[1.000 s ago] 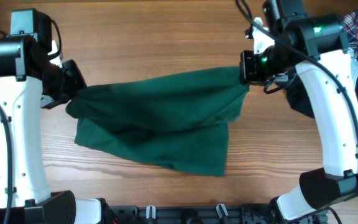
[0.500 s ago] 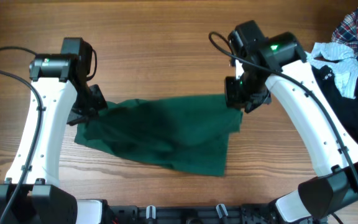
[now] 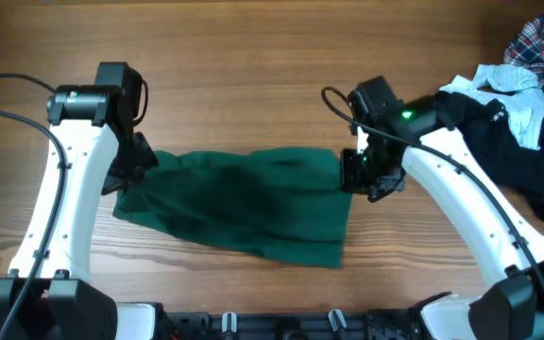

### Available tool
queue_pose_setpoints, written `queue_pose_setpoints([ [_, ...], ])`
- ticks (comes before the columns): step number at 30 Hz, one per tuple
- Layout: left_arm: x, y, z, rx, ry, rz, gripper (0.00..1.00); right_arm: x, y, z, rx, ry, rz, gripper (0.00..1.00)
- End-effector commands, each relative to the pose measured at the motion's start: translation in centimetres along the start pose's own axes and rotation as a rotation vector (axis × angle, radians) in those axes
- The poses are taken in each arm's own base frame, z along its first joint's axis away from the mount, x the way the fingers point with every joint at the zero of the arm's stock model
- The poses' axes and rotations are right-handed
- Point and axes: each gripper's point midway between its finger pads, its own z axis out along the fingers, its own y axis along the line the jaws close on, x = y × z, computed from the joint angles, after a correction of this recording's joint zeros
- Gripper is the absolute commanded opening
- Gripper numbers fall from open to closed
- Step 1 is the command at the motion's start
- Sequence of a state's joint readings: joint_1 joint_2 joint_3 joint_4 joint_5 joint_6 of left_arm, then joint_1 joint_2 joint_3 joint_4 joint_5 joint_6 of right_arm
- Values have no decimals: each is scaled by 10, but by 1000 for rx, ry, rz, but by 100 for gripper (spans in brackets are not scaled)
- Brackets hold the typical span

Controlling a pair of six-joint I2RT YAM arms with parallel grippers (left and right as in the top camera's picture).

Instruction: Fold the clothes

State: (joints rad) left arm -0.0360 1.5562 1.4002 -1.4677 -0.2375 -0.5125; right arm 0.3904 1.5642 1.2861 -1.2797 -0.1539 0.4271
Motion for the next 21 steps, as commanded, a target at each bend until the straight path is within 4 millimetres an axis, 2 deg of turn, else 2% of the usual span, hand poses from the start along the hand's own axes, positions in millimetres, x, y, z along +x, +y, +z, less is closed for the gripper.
queue_pose_setpoints([
  [1, 6, 16, 9, -45, 6, -72, 4, 9, 5, 11, -45, 32, 15, 4],
  [8, 22, 10, 23, -25, 81, -81, 4, 9, 6, 13, -50, 32, 7, 4],
  [13, 33, 1, 23, 31, 137, -81, 4, 10, 6, 13, -51, 37, 5, 4],
  [18, 43, 6, 22, 11, 180, -72, 5, 11, 5, 13, -49, 42, -5, 4],
  [20, 48, 9, 21, -3, 200, -68, 14, 12, 5, 13, -48, 44, -8, 4],
  [21, 49, 10, 21, -7, 206, -66, 24, 12, 5, 13, -47, 46, -7, 4],
])
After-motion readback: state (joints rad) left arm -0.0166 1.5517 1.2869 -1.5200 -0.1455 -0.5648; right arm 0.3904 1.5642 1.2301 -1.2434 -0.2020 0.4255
